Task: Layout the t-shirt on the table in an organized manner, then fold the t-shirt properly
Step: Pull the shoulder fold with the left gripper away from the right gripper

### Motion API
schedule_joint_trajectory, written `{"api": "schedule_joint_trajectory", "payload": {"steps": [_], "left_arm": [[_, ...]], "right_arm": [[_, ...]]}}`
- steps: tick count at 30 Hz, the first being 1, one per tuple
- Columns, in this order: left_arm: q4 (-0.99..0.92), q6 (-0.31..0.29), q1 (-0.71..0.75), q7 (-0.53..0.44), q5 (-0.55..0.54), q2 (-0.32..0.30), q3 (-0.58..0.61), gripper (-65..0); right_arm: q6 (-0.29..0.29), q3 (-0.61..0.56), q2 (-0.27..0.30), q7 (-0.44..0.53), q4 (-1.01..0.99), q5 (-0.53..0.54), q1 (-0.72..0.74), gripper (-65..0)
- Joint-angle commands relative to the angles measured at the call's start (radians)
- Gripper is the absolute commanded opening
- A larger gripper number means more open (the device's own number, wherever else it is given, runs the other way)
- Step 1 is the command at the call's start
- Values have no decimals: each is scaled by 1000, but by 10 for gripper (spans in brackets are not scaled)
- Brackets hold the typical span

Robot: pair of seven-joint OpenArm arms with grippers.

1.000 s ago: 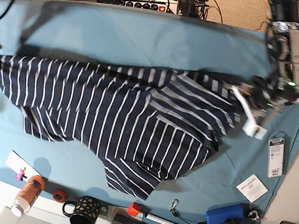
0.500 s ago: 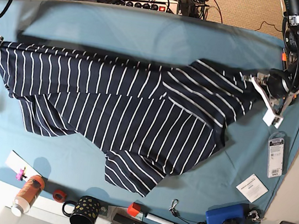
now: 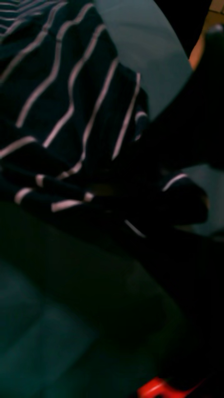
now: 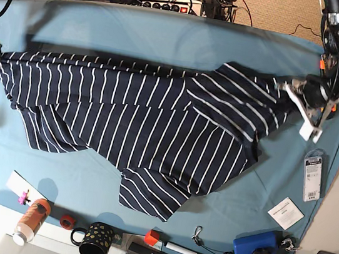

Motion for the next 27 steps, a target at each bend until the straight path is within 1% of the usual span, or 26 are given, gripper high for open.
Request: {"api": "schedule_joint_trajectory", "payload": {"steps": [1,7,9,12,13,16,18,19,21,22,23,25,27], "left_arm": [[18,3,-27,-23,-3,-17,-8,-650],[18,3,-109,-39,0,-17,-8,-650],[18,3,-119,-53,19,-17,-8,-650],[18,3,-120,-109,39,-23,-8,-574],[18,5,-124,-138,50,-25,-8,-559],[18,11,-154,-237,82,-25,-8,-567],[18,11,-188,-282,110,-25,-8,-621],[18,10,-206,-288,121,-25,-8,-650],[18,10,-241,-283,126,-24,-8,-650],[18,10,-251,-282,126,-24,-8,-650],[18,10,-256,-272,126,-24,-8,-650],[18,8,-256,-245,126,-24,-8,-650],[18,7,-249,-219,126,-24,-8,-650]], "right_arm": [[-2,11,37,43,14,23,31,-650],[-2,10,37,78,14,22,167,-650],[-2,10,37,83,14,22,209,-650],[-2,9,37,94,14,22,271,-650],[-2,8,37,95,14,22,293,-650],[-2,-10,37,106,14,21,355,-650],[-2,-39,37,148,14,8,385,-650],[-2,-60,37,196,14,-21,395,-650],[-2,-119,37,292,13,-117,411,-650],[-2,-156,37,316,13,-168,414,-650],[-2,-199,37,333,13,-209,414,-650],[-2,-286,37,337,13,-268,410,-650],[-21,-359,37,351,13,-306,410,-650]]}}
